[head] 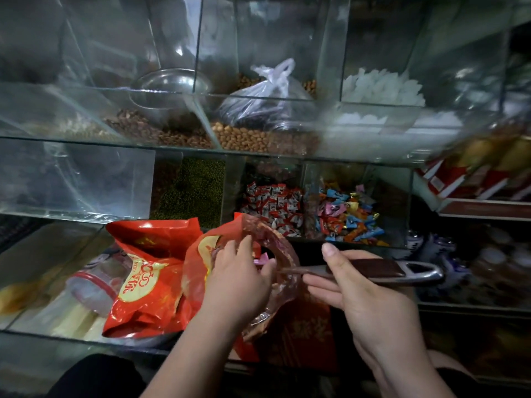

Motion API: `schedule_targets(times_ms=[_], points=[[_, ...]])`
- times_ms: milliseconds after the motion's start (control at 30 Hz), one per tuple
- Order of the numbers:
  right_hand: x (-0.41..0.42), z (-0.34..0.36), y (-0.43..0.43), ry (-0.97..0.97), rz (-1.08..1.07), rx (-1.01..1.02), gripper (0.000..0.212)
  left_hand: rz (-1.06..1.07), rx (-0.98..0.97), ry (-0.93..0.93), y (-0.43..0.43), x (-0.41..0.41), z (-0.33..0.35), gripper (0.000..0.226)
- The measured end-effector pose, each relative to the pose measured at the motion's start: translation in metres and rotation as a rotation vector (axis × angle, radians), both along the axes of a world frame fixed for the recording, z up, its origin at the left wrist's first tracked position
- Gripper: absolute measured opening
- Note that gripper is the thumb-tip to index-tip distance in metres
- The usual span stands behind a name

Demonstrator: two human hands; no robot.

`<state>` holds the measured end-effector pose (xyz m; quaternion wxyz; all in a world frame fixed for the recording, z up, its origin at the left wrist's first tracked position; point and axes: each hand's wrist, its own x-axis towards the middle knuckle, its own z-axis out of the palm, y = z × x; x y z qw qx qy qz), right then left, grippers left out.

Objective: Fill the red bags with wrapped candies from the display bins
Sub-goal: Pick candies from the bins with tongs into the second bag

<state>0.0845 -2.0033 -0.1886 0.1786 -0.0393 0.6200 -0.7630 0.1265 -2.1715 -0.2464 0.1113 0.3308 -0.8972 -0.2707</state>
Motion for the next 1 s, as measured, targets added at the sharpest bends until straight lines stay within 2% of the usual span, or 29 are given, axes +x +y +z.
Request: schedule_targets(times_ms=[133,267,333,500,667,833,1000], points=[[0.0,0.003,0.014,-0.042,0.021,-0.04,0.01,0.019,-0.011,-0.006,-0.003,-0.005,-0.006,0.068],[0.003,0.003,0.024,-0.042,0.067,-0.081,0.021,-0.032,-0.095,0.086,0.004,-0.002,-0.008,0.053],[0.004,0.004,0.026,-0.035,0.076,-0.1,0.02,-0.029,-0.097,0.143,0.007,-0.001,-0.006,0.049],[0.004,0.013,0.03,-0.006,0.049,-0.151,0.034,-0.003,-0.144,0.286,0.014,-0.001,0.006,0.04],[0.001,0.026,0.038,0.049,-0.012,-0.225,0.035,-0.05,-0.219,0.33,0.017,-0.017,0.026,0.034],[-0.012,0.046,0.05,0.08,-0.106,-0.304,0.032,-0.173,-0.279,0.401,0.022,-0.053,0.057,0.032],[-0.037,0.054,0.062,0.133,-0.274,-0.324,0.018,-0.445,-0.31,0.383,0.035,-0.115,0.077,0.026]])
